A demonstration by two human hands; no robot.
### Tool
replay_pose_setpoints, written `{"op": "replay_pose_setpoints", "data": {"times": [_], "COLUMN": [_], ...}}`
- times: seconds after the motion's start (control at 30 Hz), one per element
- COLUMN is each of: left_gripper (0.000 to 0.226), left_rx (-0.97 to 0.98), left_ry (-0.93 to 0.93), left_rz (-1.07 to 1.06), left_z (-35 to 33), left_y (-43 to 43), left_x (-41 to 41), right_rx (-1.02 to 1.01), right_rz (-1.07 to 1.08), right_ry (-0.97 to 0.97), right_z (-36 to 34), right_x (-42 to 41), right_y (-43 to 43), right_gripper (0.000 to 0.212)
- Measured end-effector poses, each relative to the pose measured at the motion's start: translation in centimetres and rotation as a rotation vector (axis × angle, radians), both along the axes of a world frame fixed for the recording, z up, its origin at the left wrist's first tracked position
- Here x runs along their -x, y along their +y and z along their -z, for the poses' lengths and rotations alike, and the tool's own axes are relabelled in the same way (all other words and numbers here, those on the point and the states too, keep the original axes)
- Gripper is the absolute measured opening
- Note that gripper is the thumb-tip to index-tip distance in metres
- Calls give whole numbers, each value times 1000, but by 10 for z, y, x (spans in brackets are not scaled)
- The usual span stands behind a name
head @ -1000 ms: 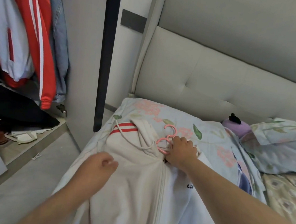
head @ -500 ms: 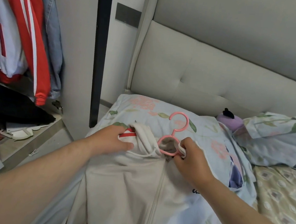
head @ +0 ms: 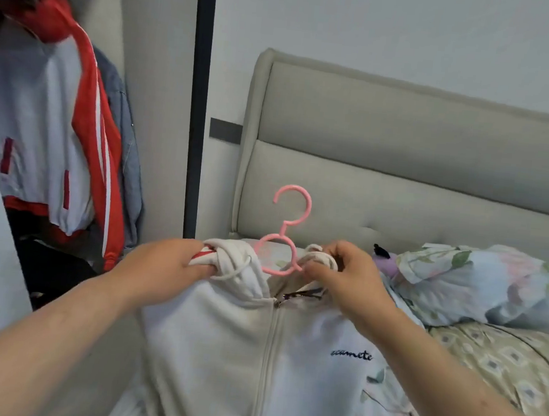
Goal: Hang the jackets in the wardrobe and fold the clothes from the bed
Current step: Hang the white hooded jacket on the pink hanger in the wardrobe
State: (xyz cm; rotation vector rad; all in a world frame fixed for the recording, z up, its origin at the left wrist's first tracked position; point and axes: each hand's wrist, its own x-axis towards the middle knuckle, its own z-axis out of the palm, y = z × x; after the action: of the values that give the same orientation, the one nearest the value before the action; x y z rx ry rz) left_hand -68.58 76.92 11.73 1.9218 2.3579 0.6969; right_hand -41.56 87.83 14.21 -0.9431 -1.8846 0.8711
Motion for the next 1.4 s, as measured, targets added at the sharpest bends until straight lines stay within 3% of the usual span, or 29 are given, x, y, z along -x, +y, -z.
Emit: {"op": "replay_pose_setpoints", "data": {"times": [0.13, 0.4, 0.47, 0.57, 0.67, 0.73, 0.83, 0.9, 0.93, 0.97, 1.07, 1.27, 1.4], "left_gripper": [34, 46, 47, 46, 46, 45, 45, 46, 45, 44, 37, 39, 63], "left_rx": [-79, -253, -294, -366, -380, -396, -441, -434, -425, -418, -431, -383, -416], "left_ry": [-30, 47, 68, 75, 47, 42, 89, 125, 141, 151, 178, 160, 589], "left_rz": [-73, -260, -264, -280, -261, -241, -237, -225, -218, -209, -165, -111, -247], "left_z": [-40, -101, -113, -129, -140, -145, -152, -156, -158, -160, -166, -177, -184], "left_y": [-35, -92, -105, -121, -134, -142, -154, -158, -160, -162, -167, -179, -195], "left_x": [-3, -17, -19, -22, -21, -21, -25, -31, -34, -39, -51, -60, -55], "right_rx": [139, 106, 230, 616, 808, 651, 57, -383, -460, -422, -250, -354, -379], "right_rz": [153, 99, 33, -154, -230, -178, 56, 175, 142, 47, -199, -156, -69], "right_ry": [370, 136, 239, 409, 327, 155, -58, -220, -322, -395, -549, -453, -375], "right_z": [-50, -69, -71, -72, -82, -98, -133, -159, -171, -182, -193, -179, -183], "right_x": [-4, -32, -42, -51, -61, -70, -75, -70, -67, -64, -49, -34, -37], "right_y": [-36, -133, -148, -171, -184, -185, -177, -169, -166, -162, -159, -151, -143], "right_gripper": [25, 17, 14, 19, 17, 12, 11, 31, 51, 62, 43, 41, 40]}}
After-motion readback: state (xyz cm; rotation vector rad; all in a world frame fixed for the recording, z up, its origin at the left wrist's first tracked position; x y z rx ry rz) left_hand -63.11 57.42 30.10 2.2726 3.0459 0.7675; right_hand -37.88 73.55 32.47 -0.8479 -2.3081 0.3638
